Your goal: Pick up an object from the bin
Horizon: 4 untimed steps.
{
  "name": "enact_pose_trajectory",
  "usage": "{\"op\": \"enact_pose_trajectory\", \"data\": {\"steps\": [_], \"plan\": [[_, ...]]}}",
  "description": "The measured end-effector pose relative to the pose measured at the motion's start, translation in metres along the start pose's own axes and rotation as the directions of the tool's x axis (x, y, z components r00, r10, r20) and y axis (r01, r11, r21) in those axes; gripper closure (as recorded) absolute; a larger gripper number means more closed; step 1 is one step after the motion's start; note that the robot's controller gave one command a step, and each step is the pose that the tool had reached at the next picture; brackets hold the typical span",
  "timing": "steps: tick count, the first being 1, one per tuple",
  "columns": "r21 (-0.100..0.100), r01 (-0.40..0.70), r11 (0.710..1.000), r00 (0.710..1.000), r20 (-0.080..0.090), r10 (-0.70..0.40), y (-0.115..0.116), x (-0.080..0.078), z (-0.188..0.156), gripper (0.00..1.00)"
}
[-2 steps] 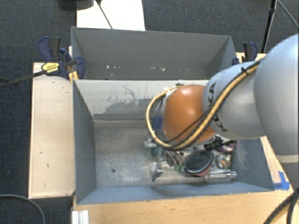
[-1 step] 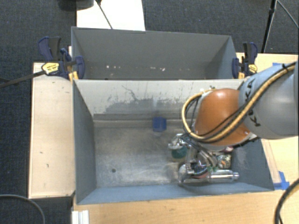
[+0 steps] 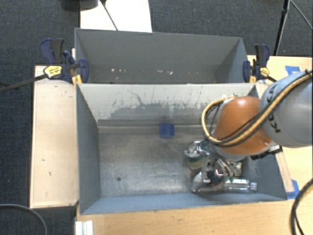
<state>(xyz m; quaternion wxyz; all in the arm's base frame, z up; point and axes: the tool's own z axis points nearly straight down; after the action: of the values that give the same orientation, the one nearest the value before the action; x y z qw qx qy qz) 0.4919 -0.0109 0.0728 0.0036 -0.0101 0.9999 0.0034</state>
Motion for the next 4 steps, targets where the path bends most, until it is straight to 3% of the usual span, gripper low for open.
{"op": "enact_pose_trajectory", "data": {"steps": [1, 2, 3, 4], "plan": [[0.003, -0.007, 1.0, 1.0, 0.008, 0.007, -0.002, -0.002, -0.001, 1.0], [0.007, 0.018, 1.0, 1.0, 0.003, -0.018, -0.001, -0.008, -0.126, 1.0], [0.004, 0.433, 0.901, 0.901, -0.004, -0.433, 0.008, -0.004, -0.124, 1.0], [0.003, 0.427, 0.904, 0.904, -0.005, -0.427, 0.008, -0.004, -0.124, 0.0]]}}
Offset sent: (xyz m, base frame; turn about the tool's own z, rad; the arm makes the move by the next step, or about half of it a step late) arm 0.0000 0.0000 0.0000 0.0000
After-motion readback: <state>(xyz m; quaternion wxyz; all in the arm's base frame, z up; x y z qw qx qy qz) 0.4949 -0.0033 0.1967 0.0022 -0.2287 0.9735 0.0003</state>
